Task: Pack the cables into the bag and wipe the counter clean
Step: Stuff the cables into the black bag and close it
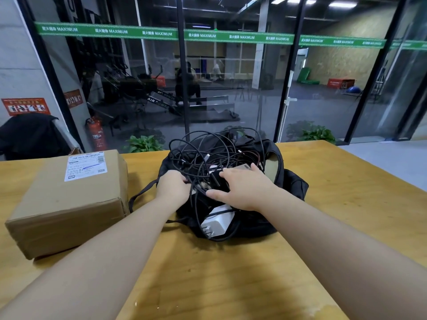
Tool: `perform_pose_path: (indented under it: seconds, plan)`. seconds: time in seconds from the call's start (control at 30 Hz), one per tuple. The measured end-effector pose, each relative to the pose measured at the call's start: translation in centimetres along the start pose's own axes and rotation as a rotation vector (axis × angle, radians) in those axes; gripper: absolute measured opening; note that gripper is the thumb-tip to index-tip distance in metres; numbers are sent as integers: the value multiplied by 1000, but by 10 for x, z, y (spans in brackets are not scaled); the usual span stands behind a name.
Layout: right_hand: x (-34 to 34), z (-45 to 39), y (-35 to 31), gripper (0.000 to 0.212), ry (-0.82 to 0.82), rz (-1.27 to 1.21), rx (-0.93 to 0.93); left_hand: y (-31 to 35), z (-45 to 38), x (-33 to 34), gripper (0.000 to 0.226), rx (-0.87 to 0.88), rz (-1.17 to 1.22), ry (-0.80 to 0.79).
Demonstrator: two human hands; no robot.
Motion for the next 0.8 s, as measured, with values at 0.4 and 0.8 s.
perform_pose_path:
  seconds: [0.4, 0.8]
  plan:
    - [-3, 16, 4, 87, -32, -81, 38, 32, 35, -58, 11, 373, 267, 353]
    - [-31, 24, -6, 47, 36, -233, 44, 41, 24, -52, 23, 118, 493, 50]
Point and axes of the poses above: each hand's wrist, its own z-axis away from the middle knuckle, its own x-axis out of the palm, y = z × x, the point moved 2 cm from there along -z, towards the middle knuckle, and after that the axes turned 15 degrees about -y, right-handed, at the moved point
